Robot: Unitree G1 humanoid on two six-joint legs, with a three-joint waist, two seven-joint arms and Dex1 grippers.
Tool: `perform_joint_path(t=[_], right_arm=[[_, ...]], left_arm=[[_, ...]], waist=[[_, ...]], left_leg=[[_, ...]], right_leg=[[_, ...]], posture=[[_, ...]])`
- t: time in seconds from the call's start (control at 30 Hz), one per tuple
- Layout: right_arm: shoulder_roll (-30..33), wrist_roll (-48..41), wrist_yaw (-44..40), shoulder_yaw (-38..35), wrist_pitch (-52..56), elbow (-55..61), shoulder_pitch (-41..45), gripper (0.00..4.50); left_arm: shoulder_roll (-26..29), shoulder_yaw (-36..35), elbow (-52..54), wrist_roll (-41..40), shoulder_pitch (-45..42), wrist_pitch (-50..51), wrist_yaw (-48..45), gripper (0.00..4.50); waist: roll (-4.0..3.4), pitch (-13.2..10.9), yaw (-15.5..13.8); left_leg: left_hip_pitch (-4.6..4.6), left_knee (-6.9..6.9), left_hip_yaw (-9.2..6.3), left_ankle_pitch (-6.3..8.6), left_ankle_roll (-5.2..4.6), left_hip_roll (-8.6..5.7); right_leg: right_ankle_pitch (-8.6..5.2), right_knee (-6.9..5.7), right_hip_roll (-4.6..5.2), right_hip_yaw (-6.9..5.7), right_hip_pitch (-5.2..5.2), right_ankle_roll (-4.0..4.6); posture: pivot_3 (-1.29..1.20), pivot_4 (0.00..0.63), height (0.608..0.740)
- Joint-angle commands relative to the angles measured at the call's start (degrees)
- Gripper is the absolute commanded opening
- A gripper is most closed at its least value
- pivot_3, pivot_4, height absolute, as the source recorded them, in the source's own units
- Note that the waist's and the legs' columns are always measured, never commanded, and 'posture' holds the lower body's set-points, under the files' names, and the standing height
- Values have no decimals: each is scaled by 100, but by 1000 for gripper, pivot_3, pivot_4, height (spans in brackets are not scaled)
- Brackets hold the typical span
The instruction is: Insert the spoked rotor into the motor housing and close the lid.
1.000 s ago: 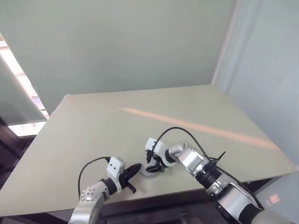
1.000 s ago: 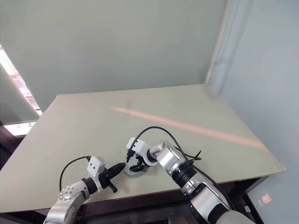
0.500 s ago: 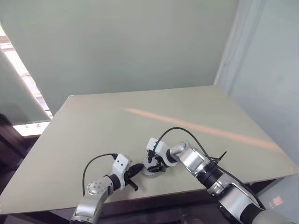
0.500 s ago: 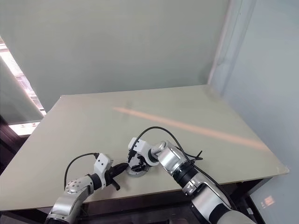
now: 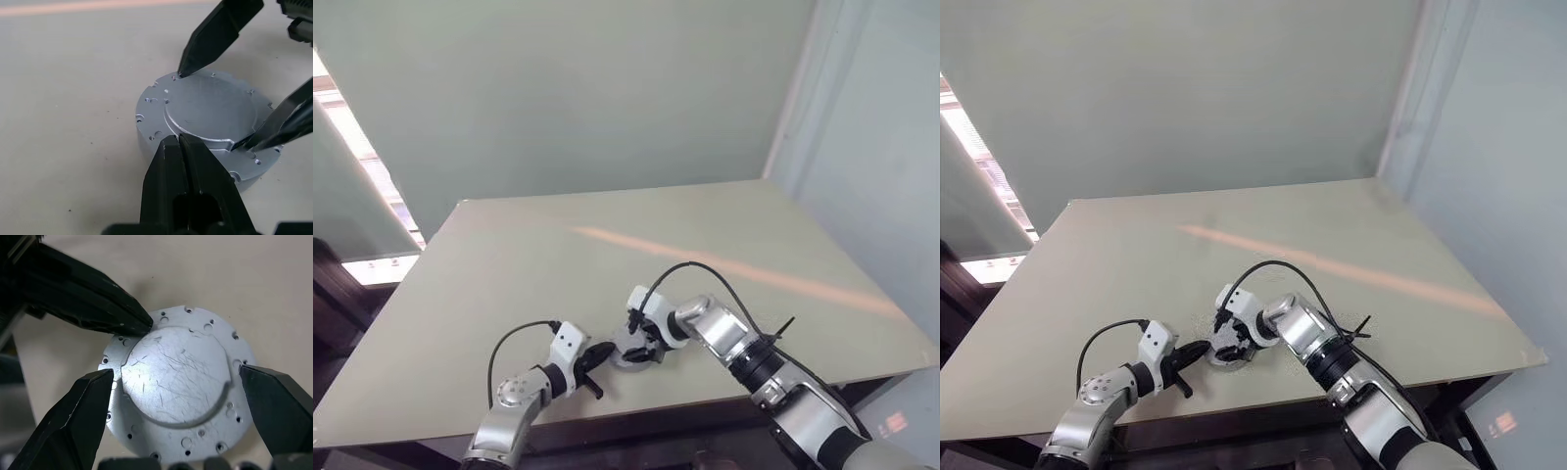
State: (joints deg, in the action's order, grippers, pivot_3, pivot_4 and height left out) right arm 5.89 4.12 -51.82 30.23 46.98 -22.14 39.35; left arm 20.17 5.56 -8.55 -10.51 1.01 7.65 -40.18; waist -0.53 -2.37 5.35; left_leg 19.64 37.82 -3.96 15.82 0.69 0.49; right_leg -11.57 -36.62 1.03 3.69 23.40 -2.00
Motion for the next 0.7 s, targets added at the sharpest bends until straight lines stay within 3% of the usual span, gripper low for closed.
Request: perform_joint_path(t=[0.03,0.33,0.7], right_arm=[[59,-381,-36,-469,341,246,73,4480],[-5,-1324,594,-2180,1107,-207,268,4480],[-215,-2419,1603,-4232,2261,-1716,569,4480]], left_arm=[[-47,238,-252,170,-11,104,-43,0],[-88,307,-339,229,-74,64,-119,0],[-119,340,-416,271,-141,22,-188,0]], waist=[[0,-1,0],[0,-5,-39],[-3,-6,-107]], left_leg=[[1,-1,0,-1,-1,0],[17,-3,-3,-6,-10,-3],[38,-13,-1,-7,-13,-4]], right_leg=[[0,1,0,0,1,0],[0,10,0,0,9,0],[0,17,-1,2,16,0]], posture=[[0,0,740],[0,0,740],[0,0,740]])
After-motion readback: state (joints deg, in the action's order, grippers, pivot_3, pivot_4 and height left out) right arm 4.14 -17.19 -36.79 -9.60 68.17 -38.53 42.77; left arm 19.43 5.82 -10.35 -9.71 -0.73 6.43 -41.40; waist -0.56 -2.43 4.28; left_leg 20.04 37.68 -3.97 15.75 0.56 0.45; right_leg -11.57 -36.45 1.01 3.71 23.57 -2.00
